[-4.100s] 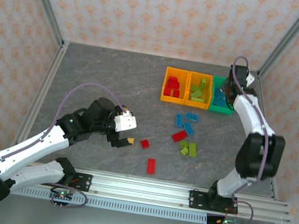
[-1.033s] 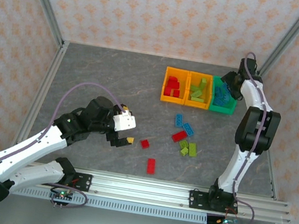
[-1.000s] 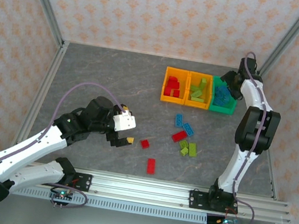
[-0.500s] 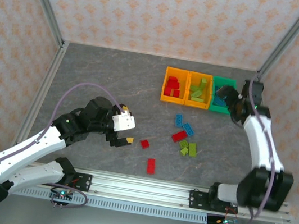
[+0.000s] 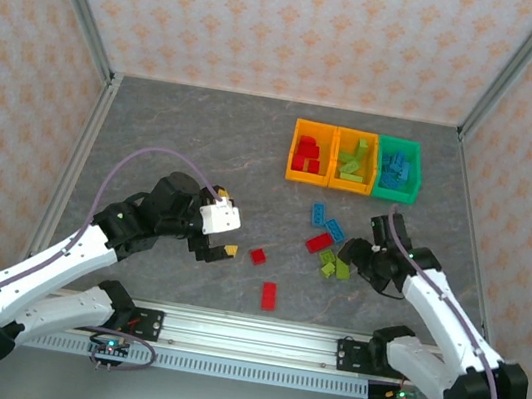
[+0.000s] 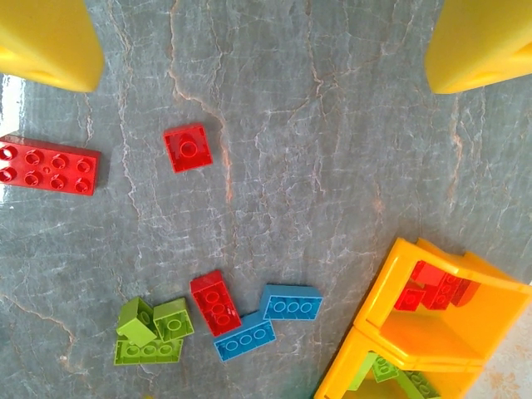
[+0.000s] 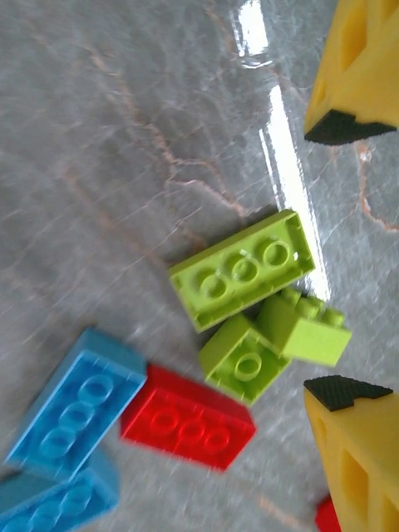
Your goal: Sort the legos into containers by color
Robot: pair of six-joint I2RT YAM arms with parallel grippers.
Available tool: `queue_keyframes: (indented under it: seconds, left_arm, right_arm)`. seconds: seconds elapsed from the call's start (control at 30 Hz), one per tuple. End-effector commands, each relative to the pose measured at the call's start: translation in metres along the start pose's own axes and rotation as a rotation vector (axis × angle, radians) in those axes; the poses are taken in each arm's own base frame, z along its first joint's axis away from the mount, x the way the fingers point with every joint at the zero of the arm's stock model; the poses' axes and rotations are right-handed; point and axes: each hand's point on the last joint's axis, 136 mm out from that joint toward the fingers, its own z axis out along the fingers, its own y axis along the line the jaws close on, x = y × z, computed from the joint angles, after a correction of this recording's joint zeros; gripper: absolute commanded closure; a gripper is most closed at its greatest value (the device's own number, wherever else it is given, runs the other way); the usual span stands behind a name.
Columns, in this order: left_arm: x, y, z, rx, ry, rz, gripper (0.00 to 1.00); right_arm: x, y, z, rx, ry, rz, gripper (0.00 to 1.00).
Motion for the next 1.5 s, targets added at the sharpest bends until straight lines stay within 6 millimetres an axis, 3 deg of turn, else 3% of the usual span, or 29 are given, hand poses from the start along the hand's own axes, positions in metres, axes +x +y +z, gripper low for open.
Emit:
queue_keyframes:
  seconds: [0.0, 0.3, 0.53, 0.73, 0.87, 0.97, 1.1, 1.3, 1.37, 1.47]
  left_arm:
    - [0.001, 0.004, -0.006, -0.020, 0.008, 0.016, 0.00]
    - [0.005, 0.007, -0.007, -0.049, 0.017, 0.026, 0.00]
    - [0.005, 0.007, -0.007, -0.049, 0.016, 0.027, 0.00]
    - [0.005, 0.007, -0.007, -0.050, 0.015, 0.028, 0.00]
    - [0.005, 0.007, -0.007, -0.048, 0.015, 0.028, 0.00]
    - [0.005, 0.007, -0.008, -0.051, 0.014, 0.029, 0.00]
    - [0.005, 0.007, -0.008, -0.051, 0.013, 0.032, 0.00]
    - [0.002, 0.006, -0.007, -0.041, 0.004, 0.034, 0.00]
    - [0.003, 0.005, -0.007, -0.034, 0.006, 0.033, 0.00]
    - [0.005, 0.008, -0.006, -0.054, 0.014, 0.033, 0.00]
  right_arm:
    - [0.009, 0.000, 0.015, 0.034, 0.053, -0.003, 0.30]
    - [0.009, 0.008, 0.049, 0.059, 0.106, -0.043, 0.32]
    - [0.008, -0.009, 0.057, 0.179, 0.115, -0.054, 0.49]
    - [0.013, -0.014, 0.062, 0.220, 0.139, -0.076, 0.49]
    - [0.010, -0.015, 0.062, 0.237, 0.123, -0.074, 0.65]
    - [0.001, -0.006, 0.051, 0.191, 0.063, -0.066, 0.73]
    - [-0.030, 0.011, 0.013, 0.122, -0.117, -0.068, 0.78]
    - [-0.120, 0.067, -0.060, 0.031, -0.461, -0.135, 0.79]
    - [-0.153, 0.088, -0.060, 0.046, -0.482, -0.189, 0.79]
    - [-0.199, 0.117, -0.041, 0.058, -0.442, -0.231, 0.81]
